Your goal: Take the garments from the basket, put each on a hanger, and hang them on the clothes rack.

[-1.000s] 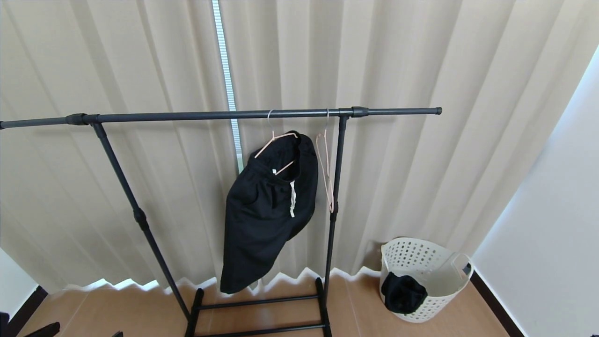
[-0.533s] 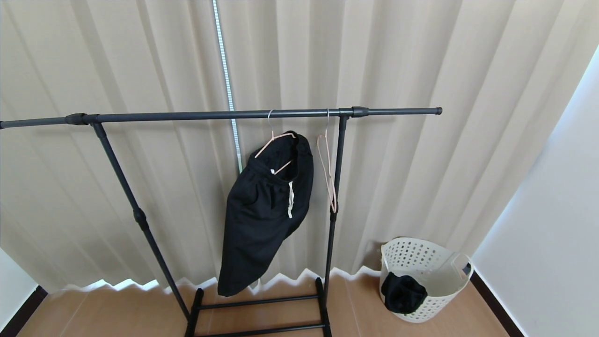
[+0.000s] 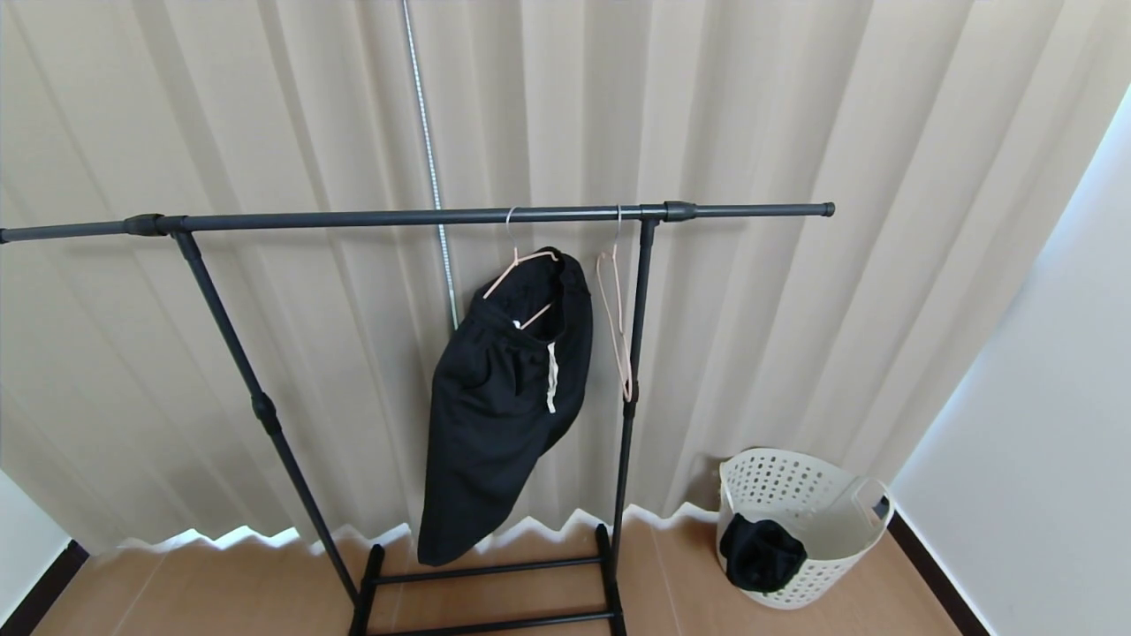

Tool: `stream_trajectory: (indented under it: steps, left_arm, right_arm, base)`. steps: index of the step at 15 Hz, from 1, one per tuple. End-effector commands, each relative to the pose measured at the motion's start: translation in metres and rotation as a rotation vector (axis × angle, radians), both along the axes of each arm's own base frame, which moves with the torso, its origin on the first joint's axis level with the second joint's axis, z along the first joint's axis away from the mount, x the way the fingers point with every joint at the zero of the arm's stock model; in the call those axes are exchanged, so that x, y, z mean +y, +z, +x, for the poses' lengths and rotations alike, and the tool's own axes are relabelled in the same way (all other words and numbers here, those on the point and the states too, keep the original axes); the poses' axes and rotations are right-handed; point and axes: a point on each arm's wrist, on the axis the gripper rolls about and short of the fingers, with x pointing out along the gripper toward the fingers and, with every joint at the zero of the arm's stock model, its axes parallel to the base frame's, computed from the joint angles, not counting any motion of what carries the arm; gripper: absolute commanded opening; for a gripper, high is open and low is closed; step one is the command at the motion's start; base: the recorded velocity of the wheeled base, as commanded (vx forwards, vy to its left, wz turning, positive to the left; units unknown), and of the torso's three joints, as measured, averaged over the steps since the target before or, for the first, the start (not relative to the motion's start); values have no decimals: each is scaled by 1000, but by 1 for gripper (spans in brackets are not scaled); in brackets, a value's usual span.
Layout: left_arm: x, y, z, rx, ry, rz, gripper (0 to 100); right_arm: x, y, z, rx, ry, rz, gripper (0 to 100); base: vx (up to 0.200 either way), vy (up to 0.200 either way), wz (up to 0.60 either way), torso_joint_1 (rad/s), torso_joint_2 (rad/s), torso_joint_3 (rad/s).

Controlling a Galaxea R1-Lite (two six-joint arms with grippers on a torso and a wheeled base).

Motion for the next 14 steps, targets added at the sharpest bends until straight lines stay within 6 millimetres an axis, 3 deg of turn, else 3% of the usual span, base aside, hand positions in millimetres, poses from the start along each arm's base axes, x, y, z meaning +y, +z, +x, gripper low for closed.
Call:
stream_trajectory:
  steps: [1, 3, 6, 10, 12, 14]
  left_arm:
    - [1, 0, -10, -112, 120, 5, 100]
    - [1, 0, -17, -183, 178, 17, 100]
    - [0, -2, -29, -338, 61, -40, 100]
    - [-2, -2, -31, -378, -14, -118, 100]
    - [-2, -2, -31, -378, -14, -118, 100]
    - [-2, -2, -31, -378, -14, -118, 100]
  right_arm:
    - [1, 0, -2, -28, -55, -1, 100]
    - [1, 0, -2, -29, -61, 0, 100]
    - [0, 0, -2, -29, -91, -3, 100]
    - [0, 0, -3, -36, -112, 3, 100]
    - [0, 0, -4, -50, 27, 28, 100]
    - [0, -1, -4, -57, 31, 17, 100]
  base:
    - [0, 0, 0, 0, 0, 0]
    - [0, 0, 0, 0, 0, 0]
    - [0, 0, 0, 0, 0, 0]
    - [0, 0, 0, 0, 0, 0]
    - [0, 0, 0, 0, 0, 0]
    - [0, 0, 0, 0, 0, 0]
